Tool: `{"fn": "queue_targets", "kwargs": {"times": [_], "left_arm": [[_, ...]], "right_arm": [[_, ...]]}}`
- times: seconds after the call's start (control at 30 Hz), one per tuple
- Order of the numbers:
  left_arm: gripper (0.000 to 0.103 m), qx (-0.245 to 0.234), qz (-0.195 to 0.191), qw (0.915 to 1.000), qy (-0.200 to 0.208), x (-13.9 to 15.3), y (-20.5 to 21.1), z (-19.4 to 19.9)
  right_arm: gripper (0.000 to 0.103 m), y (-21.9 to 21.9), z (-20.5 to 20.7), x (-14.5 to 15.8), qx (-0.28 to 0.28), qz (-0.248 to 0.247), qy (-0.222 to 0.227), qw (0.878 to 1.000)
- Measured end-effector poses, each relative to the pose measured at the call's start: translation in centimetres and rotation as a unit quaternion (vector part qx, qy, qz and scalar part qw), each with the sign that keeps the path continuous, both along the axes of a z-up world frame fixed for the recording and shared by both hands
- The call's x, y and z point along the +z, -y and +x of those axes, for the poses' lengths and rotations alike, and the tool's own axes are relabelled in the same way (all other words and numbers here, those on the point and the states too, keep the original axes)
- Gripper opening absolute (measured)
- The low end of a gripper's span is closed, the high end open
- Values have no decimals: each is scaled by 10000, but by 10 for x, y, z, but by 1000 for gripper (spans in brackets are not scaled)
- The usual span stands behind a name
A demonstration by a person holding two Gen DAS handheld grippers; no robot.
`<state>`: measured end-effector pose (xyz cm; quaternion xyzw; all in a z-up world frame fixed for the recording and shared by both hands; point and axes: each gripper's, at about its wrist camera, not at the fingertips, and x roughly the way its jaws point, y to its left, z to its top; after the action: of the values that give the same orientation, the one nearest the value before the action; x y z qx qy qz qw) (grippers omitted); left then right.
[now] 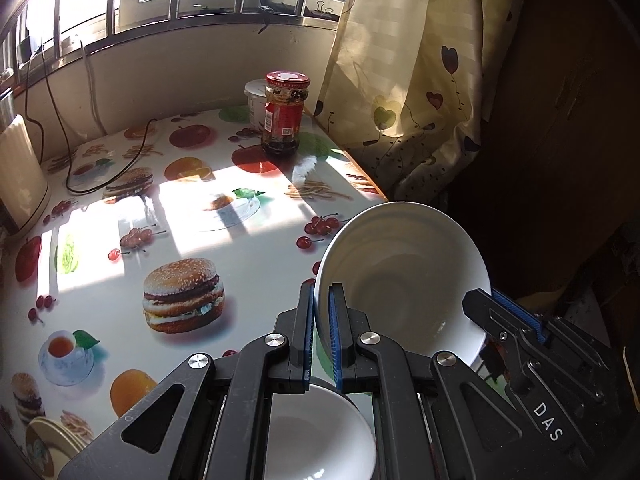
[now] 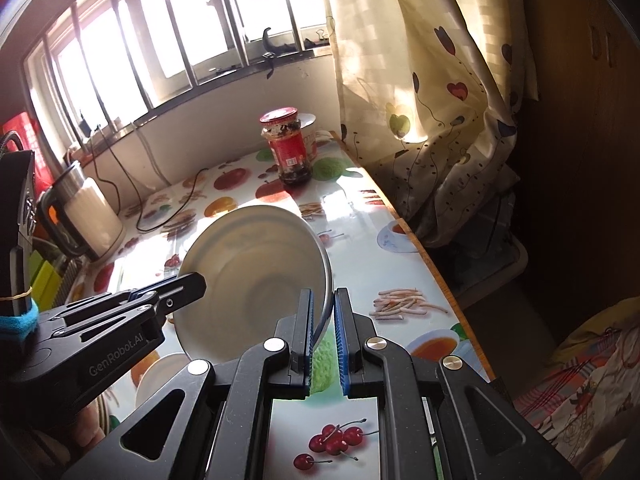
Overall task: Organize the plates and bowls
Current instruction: 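Lift the second white bowl and carry it toward the bowl stack, then lower the second white bowl into the stacked bowls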
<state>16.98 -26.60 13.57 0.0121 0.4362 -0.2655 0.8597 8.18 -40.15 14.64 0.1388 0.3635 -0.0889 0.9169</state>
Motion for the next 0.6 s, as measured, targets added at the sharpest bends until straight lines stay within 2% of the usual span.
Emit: {"fn": "queue_targets", "kwargs": {"times": [0.33, 0.6], "left_arm": [[7, 188, -153, 9997, 71, 10, -34, -19], [7, 359, -173, 9992, 73, 9, -61, -32]], "right_arm": [[11, -29, -17, 15, 197, -47, 159, 9997], [11, -55, -27, 15, 375, -30, 163, 9992]]}}
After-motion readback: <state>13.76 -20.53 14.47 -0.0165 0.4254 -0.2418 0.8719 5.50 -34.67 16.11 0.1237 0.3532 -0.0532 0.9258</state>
